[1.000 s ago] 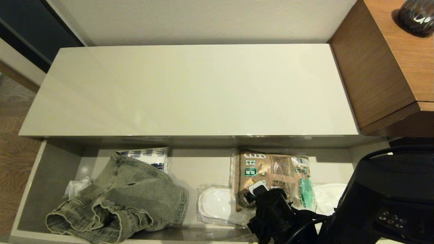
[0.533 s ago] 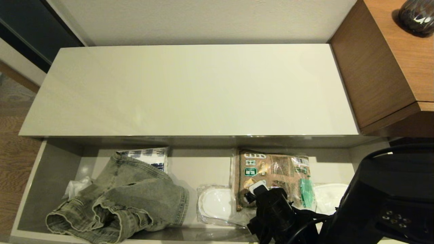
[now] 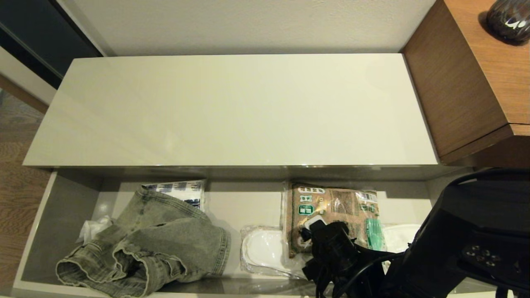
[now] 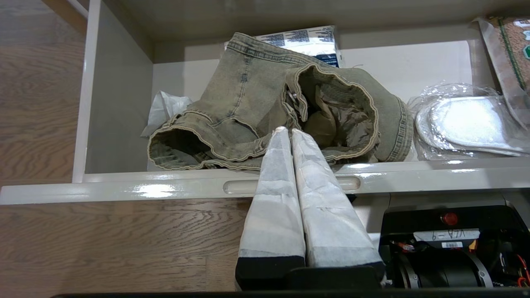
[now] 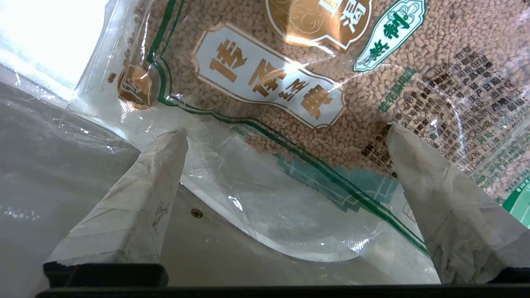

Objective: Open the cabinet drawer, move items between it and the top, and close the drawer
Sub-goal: Take out the solid drinks from the drawer

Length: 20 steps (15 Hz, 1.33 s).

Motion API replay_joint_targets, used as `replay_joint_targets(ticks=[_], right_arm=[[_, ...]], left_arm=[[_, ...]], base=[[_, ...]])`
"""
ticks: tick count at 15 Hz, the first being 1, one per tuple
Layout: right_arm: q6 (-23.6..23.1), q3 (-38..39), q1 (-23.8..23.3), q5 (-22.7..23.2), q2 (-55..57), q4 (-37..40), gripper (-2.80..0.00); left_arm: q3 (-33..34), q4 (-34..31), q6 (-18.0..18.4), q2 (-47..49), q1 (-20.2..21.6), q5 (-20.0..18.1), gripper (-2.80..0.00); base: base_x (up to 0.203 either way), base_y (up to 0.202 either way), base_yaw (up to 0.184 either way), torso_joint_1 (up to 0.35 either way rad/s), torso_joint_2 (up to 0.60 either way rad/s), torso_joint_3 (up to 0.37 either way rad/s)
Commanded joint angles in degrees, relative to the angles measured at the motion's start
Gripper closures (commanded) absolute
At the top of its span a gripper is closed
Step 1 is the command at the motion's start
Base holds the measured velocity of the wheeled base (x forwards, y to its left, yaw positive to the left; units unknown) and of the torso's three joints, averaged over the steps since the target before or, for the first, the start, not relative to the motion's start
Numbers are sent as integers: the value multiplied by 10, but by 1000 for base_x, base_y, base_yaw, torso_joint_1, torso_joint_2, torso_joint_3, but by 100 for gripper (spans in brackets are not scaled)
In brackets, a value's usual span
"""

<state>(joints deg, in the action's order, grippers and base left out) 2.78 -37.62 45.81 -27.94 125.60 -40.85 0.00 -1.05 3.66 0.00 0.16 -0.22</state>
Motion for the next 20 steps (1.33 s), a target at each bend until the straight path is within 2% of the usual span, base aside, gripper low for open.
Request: replay_joint_targets(ticks=[1, 6, 8, 10, 11, 15, 16, 20], right_arm=[[0, -5, -6, -3, 3, -5, -280], [-1, -30, -30, 11, -5, -2, -280], [-4, -38, -38, 36, -18, 7, -280], [-5, -47, -48, 70, -35, 45, -280], [-7, -58, -57, 101, -47, 77, -280], [-75, -84, -95, 137, -42, 112, -280], [-109, -83, -101, 146, -27, 109, -280], [-157, -77, -100, 148, -4, 106, -280]], left_arm=[[0, 0, 0, 1, 1, 0, 0], [0, 0, 0, 1, 0, 0, 0], [0, 0, 0, 1, 0, 0, 0], [0, 0, 0, 1, 0, 0, 0], [0, 0, 0, 1, 0, 0, 0], [0, 0, -1, 1, 0, 0, 0], [0, 0, 0, 1, 0, 0, 0], [0, 0, 0, 1, 0, 0, 0]], base=[[0, 0, 0, 0, 0, 0], [0, 0, 0, 0, 0, 0], [0, 0, 0, 0, 0, 0], [0, 0, 0, 0, 0, 0], [0, 0, 0, 0, 0, 0], [0, 0, 0, 0, 0, 0], [0, 0, 0, 0, 0, 0], [0, 0, 0, 0, 0, 0]])
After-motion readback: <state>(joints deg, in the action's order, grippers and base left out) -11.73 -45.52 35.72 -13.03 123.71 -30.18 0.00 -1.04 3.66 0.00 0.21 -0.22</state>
